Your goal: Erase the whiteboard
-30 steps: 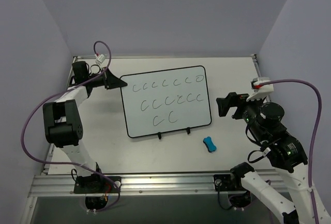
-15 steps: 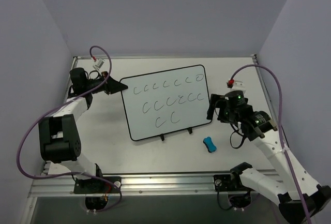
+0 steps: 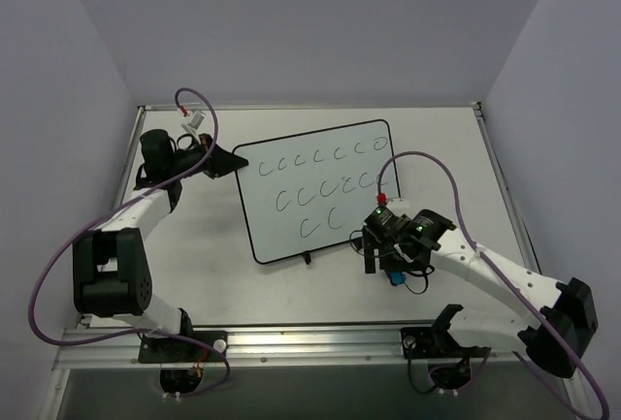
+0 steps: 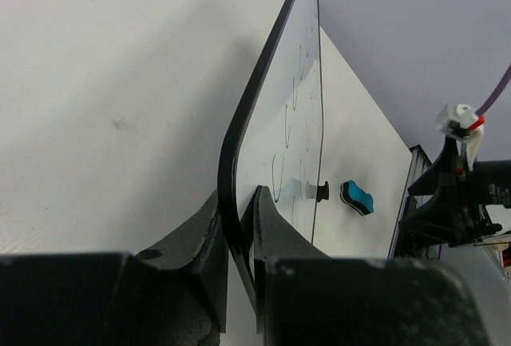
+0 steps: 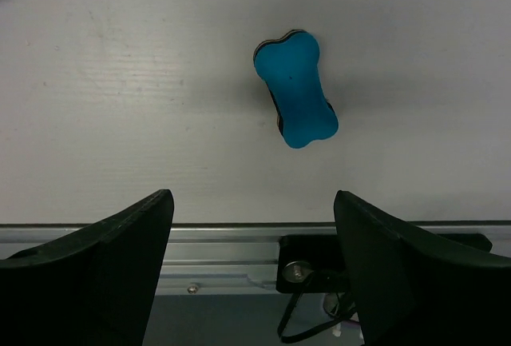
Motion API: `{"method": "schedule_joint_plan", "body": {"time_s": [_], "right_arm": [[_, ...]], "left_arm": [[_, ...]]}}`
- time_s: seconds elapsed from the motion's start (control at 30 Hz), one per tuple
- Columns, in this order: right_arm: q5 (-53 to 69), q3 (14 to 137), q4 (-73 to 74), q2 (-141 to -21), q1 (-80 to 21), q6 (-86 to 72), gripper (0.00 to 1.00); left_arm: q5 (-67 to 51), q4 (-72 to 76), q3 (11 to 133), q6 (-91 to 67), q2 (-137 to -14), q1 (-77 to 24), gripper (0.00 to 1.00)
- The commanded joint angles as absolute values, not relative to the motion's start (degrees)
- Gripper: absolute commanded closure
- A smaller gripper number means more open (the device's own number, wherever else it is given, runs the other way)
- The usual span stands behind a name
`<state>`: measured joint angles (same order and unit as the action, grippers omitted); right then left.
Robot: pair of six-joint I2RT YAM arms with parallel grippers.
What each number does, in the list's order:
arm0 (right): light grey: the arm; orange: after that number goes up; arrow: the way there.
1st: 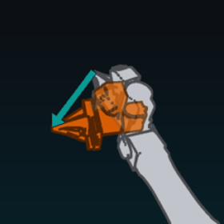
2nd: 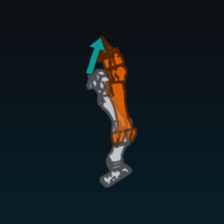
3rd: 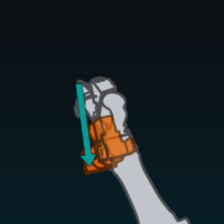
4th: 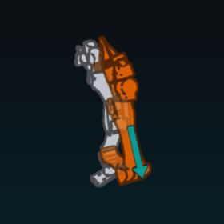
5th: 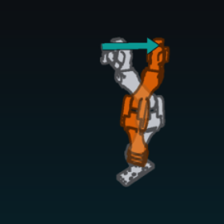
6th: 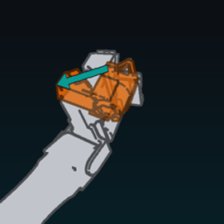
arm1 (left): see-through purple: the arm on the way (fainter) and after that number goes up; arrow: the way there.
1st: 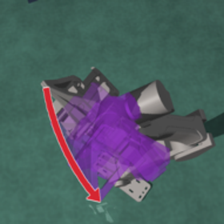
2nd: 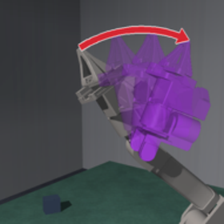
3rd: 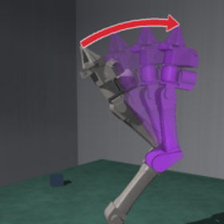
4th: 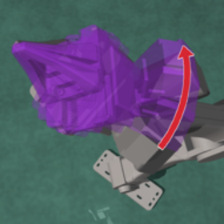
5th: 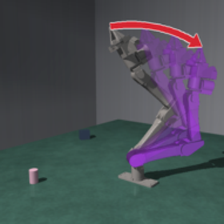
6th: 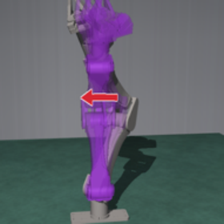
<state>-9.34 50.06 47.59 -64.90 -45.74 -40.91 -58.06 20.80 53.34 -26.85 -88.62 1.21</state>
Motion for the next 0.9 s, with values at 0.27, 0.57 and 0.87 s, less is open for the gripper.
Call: {"method": "schedule_joint_plan", "body": {"time_s": [0.27, 0.57, 0.87], "right_arm": [[-8.8, 47.4, 42.1, -78.0, -35.5, -35.8, 0.25], [-5.7, 44.4, 35.8, -80.6, -36.9, -37.6, 0.28], [-5.3, 44.8, 34.7, -84.3, -36.8, -36.7, 0.29]], "left_arm": [[-37.4, 23.9, 49.4, -11.9, -82.7, -3.2, 0.98], [-35.5, 26.3, 47.6, -13.3, -83.9, -3.3, 0.98], [-34.2, 24.8, 46.1, -10.2, -80.9, -4.0, 0.98]]}}
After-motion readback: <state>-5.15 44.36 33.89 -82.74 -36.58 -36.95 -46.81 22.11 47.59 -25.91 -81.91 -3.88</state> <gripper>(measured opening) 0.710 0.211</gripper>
